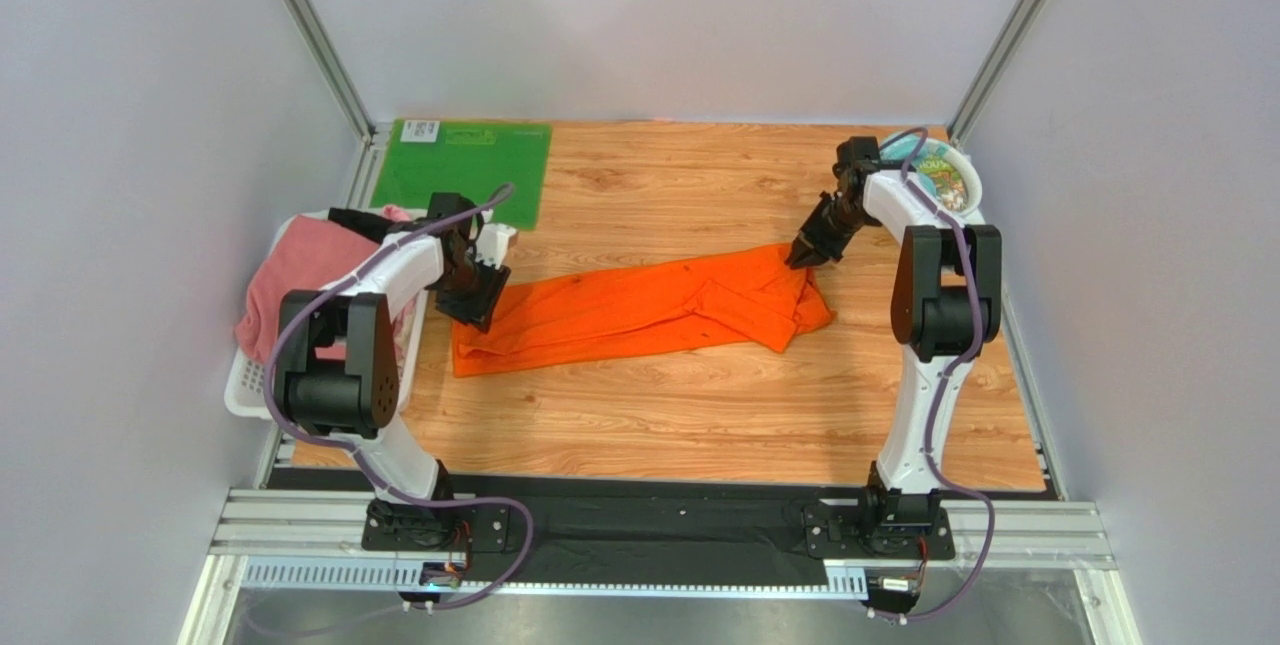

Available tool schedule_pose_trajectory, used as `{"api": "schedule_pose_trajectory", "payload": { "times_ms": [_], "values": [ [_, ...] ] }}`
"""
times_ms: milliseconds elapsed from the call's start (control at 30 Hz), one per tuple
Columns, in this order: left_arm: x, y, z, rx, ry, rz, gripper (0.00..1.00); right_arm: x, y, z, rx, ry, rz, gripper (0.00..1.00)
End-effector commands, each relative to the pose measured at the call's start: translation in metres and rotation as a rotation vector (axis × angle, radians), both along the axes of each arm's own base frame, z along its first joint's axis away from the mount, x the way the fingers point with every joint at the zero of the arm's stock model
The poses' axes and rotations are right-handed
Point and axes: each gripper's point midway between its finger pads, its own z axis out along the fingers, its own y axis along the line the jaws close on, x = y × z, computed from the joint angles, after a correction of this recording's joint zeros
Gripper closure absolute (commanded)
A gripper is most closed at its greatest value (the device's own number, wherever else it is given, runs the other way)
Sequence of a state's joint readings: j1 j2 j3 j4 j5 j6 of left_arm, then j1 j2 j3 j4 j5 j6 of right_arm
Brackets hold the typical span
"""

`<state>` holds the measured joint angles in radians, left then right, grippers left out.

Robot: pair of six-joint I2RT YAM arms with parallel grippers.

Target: Fold and stack the t-shirts

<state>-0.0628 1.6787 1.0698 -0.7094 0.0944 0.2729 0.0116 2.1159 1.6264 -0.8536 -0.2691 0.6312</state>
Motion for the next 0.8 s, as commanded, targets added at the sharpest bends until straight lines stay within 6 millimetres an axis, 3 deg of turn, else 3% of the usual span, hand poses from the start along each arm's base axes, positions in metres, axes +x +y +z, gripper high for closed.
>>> {"api": "schedule_pose_trajectory", "payload": {
  "times_ms": [0,300,333,433,667,767],
  "values": [
    [0.012,-0.016,0.048,-0.085,-0.109,-0.033,0.51,-0.005,-0.003,-0.015,-0.011,0.022,0.012,0.83],
    [0.011,-0.020,0.070,-0.106,-0.141,-0.046,0.50,-0.031,-0.030,-0.039,-0.171,0.119,0.006,0.89],
    [0.011,-0.021,0.071,-0.112,-0.143,-0.046,0.50,-0.032,-0.046,-0.038,-0.186,0.127,-0.028,0.91],
    [0.011,-0.026,0.073,-0.138,-0.141,-0.052,0.49,-0.043,-0.063,-0.027,-0.215,0.128,-0.085,0.91],
    [0.009,-0.038,0.055,-0.156,-0.086,-0.072,0.49,-0.056,-0.110,0.012,-0.295,0.055,-0.198,0.87],
    [0.009,-0.043,0.050,-0.161,-0.082,-0.083,0.49,-0.050,-0.100,0.021,-0.233,0.015,-0.183,0.85]
  ]
}}
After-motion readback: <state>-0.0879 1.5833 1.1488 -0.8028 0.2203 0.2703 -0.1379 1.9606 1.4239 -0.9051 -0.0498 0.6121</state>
